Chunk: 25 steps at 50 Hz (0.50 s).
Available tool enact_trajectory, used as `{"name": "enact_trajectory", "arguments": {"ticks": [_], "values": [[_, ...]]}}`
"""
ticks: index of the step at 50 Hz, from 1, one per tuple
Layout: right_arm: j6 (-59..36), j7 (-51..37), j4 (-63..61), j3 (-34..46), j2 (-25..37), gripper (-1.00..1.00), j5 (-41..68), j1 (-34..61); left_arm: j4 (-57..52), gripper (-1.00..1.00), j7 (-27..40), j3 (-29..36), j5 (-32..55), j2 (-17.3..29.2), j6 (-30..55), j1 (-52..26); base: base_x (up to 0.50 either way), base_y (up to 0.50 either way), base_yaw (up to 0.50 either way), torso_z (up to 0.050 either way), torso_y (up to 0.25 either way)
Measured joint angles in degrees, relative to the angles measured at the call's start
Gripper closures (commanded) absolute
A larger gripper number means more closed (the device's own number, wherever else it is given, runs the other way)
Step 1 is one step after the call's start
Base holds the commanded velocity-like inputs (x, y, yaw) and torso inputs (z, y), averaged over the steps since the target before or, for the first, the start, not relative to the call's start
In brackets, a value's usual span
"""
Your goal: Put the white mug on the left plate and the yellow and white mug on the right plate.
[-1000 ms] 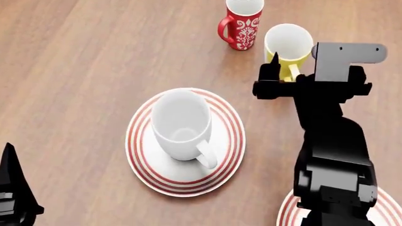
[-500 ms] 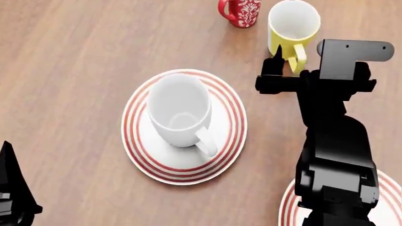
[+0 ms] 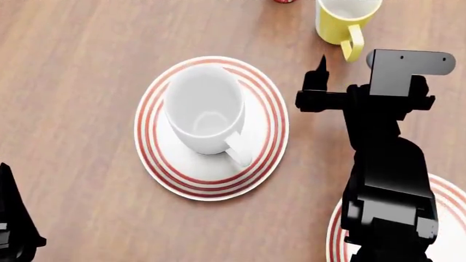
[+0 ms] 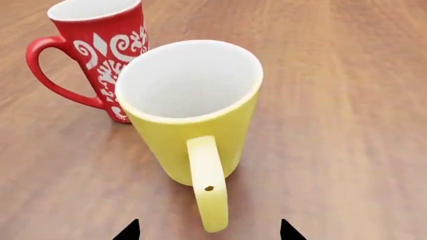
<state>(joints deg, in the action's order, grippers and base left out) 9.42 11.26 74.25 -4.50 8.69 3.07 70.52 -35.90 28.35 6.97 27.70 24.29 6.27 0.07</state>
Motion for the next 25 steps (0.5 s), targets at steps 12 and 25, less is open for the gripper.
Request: {"name": "enact_trajectory", "arguments": {"ticks": [12,25], "values": [[-4.17,0.32,-9.46,-0.08,-0.2,-1.0,0.55,-2.91,0.26,-1.0,0.14,0.4,-0.35,-0.06,-0.11,-0.27,0.0,0.0,0.0,0.0,0.0],[-7.0,0.48,-18.46,-0.1,-0.35,-1.0,1.3,-6.13,0.18,-1.0,-0.16,0.64,-1.09,0.02,-1.33,-0.08,0.0,0.0,0.0,0.002,-0.042]]}}
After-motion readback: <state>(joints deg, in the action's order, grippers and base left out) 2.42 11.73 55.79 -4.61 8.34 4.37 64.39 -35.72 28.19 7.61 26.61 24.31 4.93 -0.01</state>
